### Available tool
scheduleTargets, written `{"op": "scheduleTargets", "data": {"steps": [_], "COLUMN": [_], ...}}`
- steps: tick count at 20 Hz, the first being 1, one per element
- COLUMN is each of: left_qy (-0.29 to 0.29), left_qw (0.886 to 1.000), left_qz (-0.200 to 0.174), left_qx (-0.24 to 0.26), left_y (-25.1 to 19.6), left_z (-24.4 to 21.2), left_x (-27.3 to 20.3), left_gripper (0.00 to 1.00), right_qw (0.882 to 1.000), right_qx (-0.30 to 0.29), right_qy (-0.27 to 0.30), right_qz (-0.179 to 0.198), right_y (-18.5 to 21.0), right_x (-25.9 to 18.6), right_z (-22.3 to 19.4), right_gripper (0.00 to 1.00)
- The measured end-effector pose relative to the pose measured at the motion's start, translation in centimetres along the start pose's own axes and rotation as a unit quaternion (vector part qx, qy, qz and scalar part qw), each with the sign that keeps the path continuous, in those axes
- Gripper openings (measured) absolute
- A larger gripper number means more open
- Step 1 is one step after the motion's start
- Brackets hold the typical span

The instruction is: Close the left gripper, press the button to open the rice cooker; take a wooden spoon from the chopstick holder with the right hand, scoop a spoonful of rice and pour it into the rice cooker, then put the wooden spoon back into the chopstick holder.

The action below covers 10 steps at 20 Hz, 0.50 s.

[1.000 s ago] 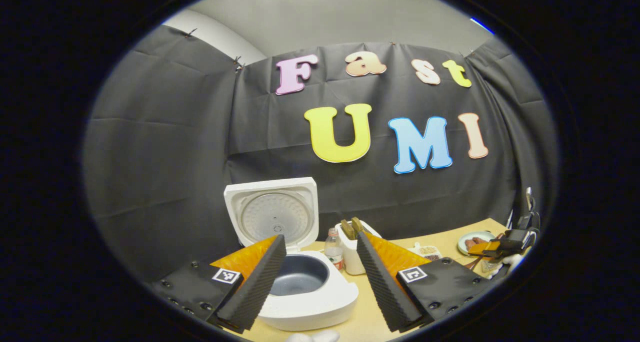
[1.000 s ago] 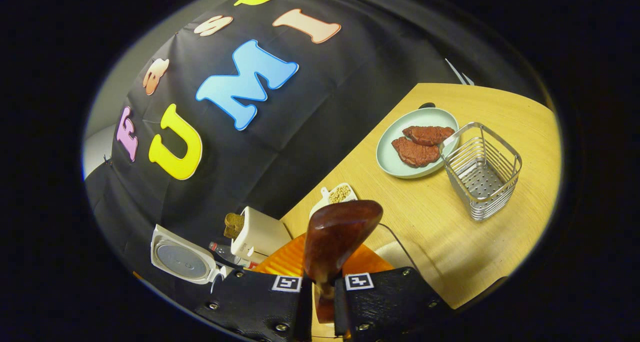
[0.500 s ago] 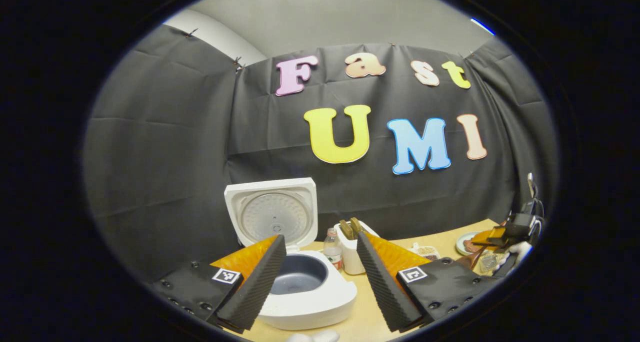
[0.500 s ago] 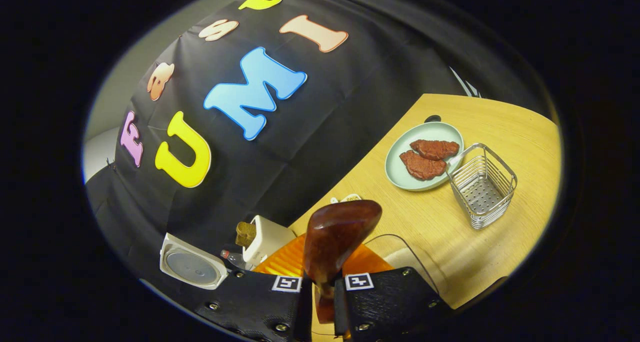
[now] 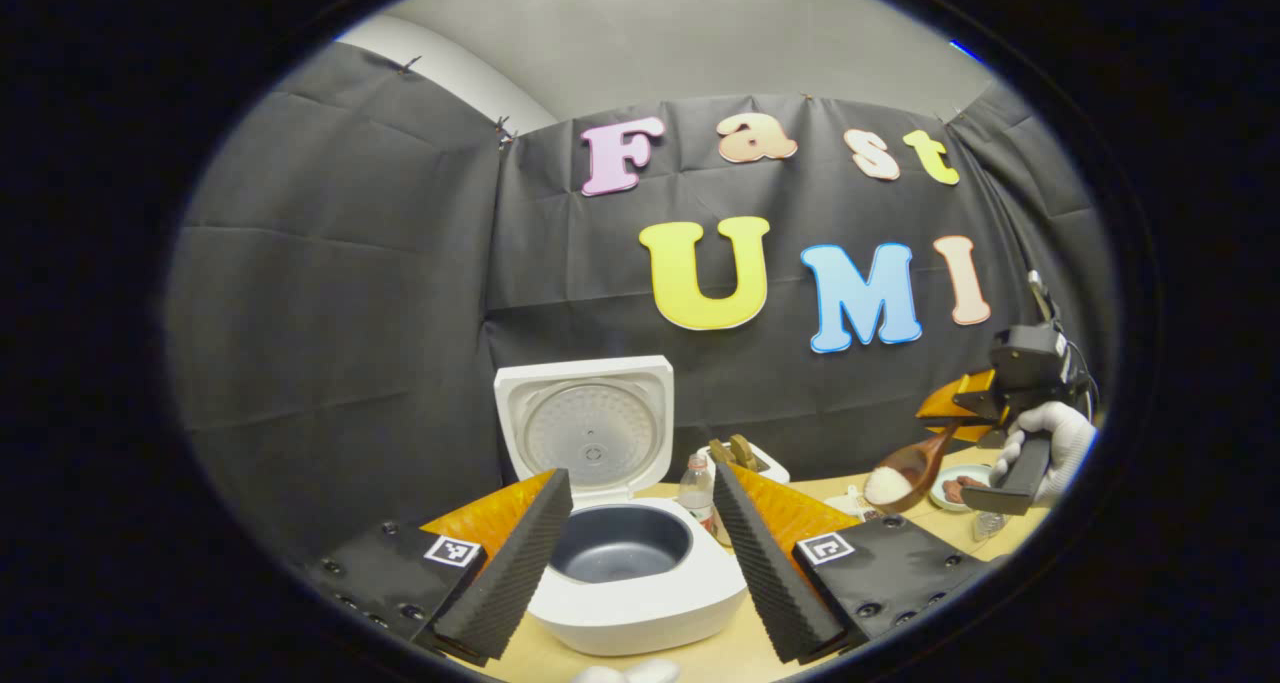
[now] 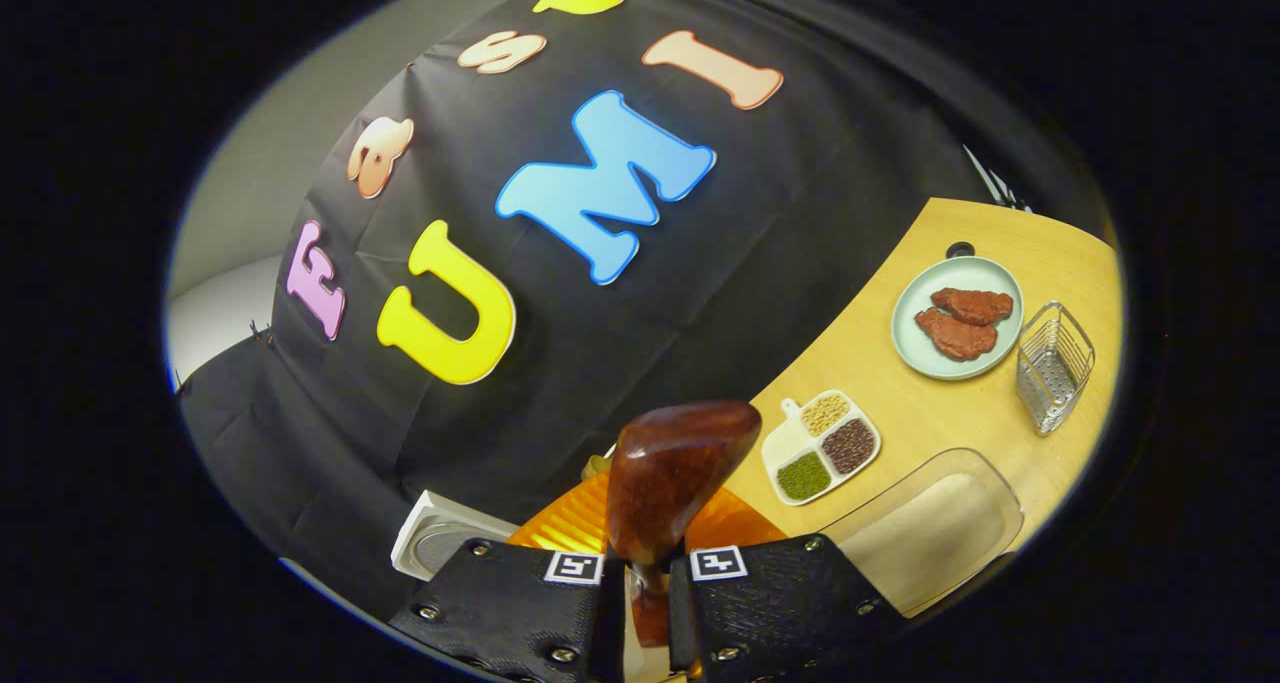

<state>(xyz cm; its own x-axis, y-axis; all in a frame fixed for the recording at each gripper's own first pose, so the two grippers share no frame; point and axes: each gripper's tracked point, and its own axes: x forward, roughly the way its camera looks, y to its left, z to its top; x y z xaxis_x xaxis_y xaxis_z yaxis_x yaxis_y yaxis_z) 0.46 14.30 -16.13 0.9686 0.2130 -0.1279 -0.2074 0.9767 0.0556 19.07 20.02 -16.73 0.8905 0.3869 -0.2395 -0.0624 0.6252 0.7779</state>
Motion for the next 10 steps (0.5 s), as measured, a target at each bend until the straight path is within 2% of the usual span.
{"op": "scheduleTargets", "data": {"steps": [5,10], "left_qy": [-0.002,0.002], "left_qw": [0.999,0.998], "left_qz": [0.034,0.07], "left_qx": [-0.003,-0.005], "left_y": [3.4,5.9], "left_z": [-0.3,-1.2], "left_x": [-1.5,-3.0], "left_gripper": [0.98,0.98], "right_qw": [0.998,0.991], "right_qx": [-0.014,-0.029], "right_qy": [0.049,0.104], "right_qz": [0.045,0.076], "right_y": [7.6,13.0], "right_x": [2.3,4.9], "right_z": [-7.3,-15.6], "right_gripper": [0.17,0.17]}}
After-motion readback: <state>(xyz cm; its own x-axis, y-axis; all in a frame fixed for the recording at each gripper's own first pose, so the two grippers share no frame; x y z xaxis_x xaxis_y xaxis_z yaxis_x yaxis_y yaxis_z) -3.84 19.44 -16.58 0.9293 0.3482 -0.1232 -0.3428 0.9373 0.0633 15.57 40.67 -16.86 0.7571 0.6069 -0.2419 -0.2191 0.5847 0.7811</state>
